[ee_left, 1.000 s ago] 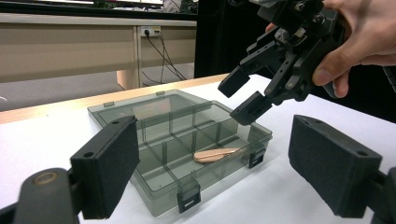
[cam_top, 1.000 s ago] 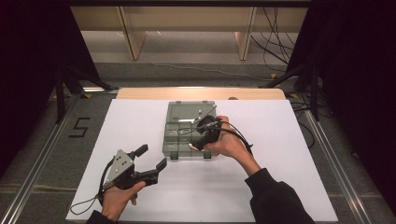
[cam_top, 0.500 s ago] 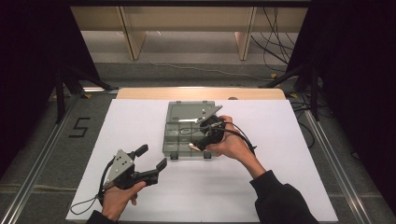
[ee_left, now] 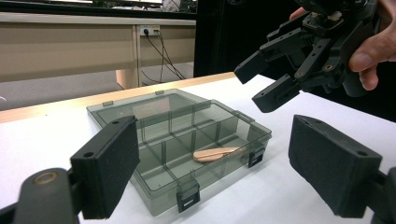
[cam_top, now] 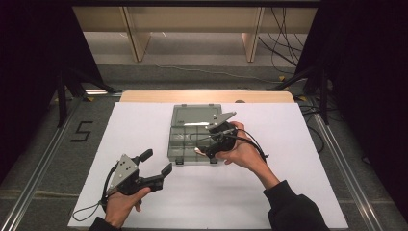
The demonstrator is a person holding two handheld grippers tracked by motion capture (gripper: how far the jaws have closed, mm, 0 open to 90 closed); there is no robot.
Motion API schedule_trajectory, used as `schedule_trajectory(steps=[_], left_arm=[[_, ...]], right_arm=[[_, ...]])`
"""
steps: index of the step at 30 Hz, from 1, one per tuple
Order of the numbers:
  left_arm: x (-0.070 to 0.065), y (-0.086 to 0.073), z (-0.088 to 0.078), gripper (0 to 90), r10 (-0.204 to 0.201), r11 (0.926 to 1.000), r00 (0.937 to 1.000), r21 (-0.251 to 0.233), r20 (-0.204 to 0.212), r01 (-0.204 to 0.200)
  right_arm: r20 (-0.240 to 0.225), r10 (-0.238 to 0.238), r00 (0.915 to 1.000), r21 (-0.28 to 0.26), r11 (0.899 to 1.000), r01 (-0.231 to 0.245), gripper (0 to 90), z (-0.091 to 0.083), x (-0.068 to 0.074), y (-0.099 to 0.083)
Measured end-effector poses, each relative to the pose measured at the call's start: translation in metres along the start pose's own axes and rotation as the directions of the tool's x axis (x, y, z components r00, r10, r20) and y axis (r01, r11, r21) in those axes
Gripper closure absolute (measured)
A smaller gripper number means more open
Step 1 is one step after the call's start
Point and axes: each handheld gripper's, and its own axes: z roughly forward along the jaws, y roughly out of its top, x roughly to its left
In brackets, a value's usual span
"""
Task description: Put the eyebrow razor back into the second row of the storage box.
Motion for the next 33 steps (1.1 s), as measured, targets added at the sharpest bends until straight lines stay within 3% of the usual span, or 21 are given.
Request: schedule_trajectory(steps=[9,16,21,33], left_arm=[[0.000,0.000,0.000,16.1,-0.001,1.0000,1.0000,-0.001,0.000,0.001],[0.000,0.000,0.000,16.0,0.001,1.0000,1.0000,-0.001,-0.001,-0.001],[0.000,0.000,0.000,16.1,0.002,1.0000,1.0000,0.000,-0.001,-0.002],[0.000,0.000,0.000,16.0,0.004,1.0000,1.0000,-0.001,0.002,-0.004]], right_arm=[[0.015,0.010,0.9998,-0.050,0.999,-0.009,25.4,-0.008,0.003,-0.007],[0.000,0.011,0.9999,-0.052,0.999,-0.011,25.2,-0.014,0.006,-0.013],[-0.008,0.019,0.9998,-0.093,0.995,-0.020,25.2,-0.016,0.008,-0.018],[-0.034,0.039,0.9987,-0.121,0.992,-0.043,24.5,-0.022,0.014,-0.027]])
